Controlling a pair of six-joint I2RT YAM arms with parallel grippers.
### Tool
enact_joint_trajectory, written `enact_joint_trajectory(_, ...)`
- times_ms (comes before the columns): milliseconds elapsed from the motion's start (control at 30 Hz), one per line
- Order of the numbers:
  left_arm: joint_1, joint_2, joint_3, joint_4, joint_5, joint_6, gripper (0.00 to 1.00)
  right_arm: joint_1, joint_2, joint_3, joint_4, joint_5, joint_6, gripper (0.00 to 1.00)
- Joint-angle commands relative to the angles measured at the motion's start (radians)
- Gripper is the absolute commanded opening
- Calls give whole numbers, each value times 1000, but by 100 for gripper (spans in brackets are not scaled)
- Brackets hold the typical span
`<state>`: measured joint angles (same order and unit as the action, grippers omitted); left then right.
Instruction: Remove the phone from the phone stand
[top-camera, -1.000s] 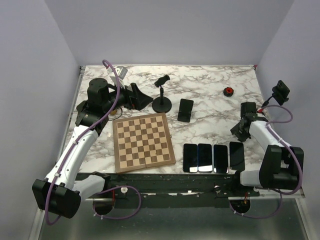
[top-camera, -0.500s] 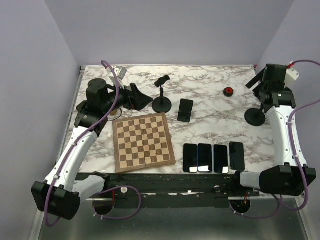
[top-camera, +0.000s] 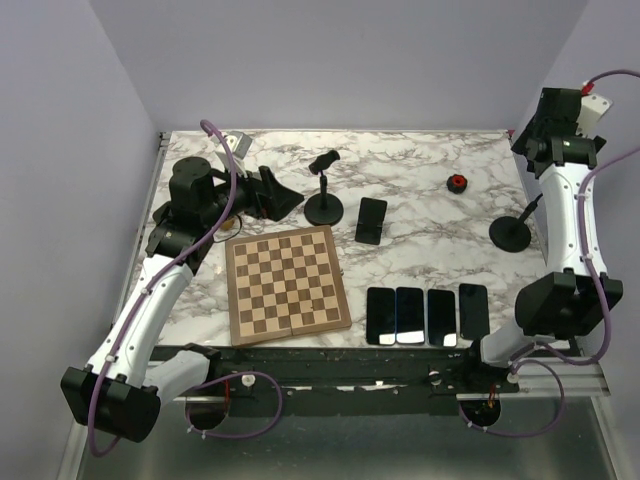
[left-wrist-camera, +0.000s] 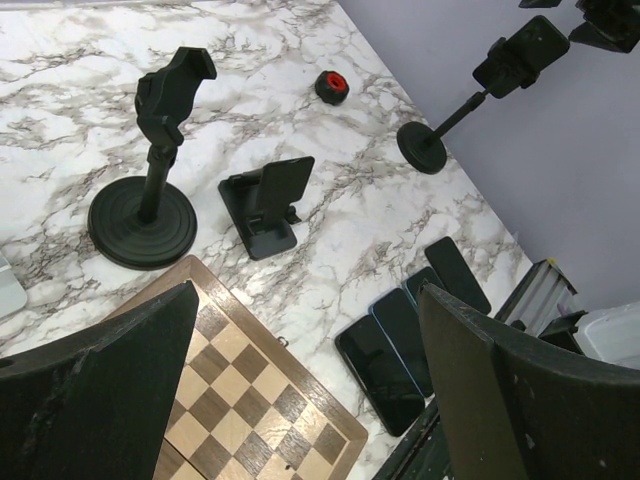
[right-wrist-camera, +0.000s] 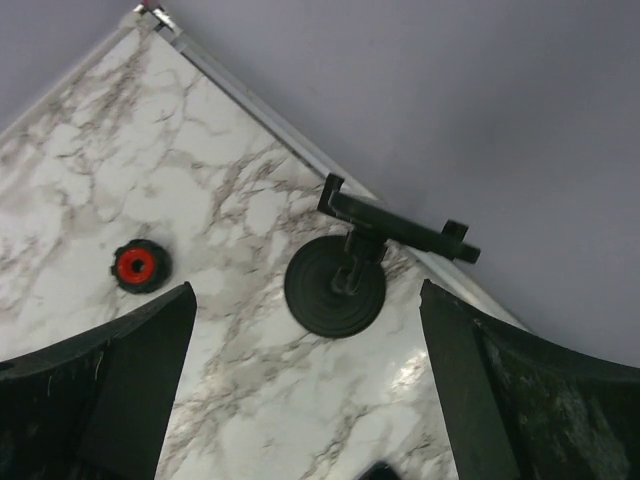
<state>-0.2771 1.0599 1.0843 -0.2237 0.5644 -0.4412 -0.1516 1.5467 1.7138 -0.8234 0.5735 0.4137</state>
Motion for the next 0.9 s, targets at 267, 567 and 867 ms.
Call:
enact_joint_trajectory(267, -14, -26, 5, 59, 67, -53, 99, -37, 58, 13, 62, 185, -530, 100)
enact_joint_trajectory(567, -38, -34, 2, 78, 93, -74, 98, -49, 51, -62, 141, 216, -723, 99)
enact_joint_trajectory(867, -80, -27, 8, 64, 80, -57, 99, -51, 98, -62, 142, 108, -760, 84)
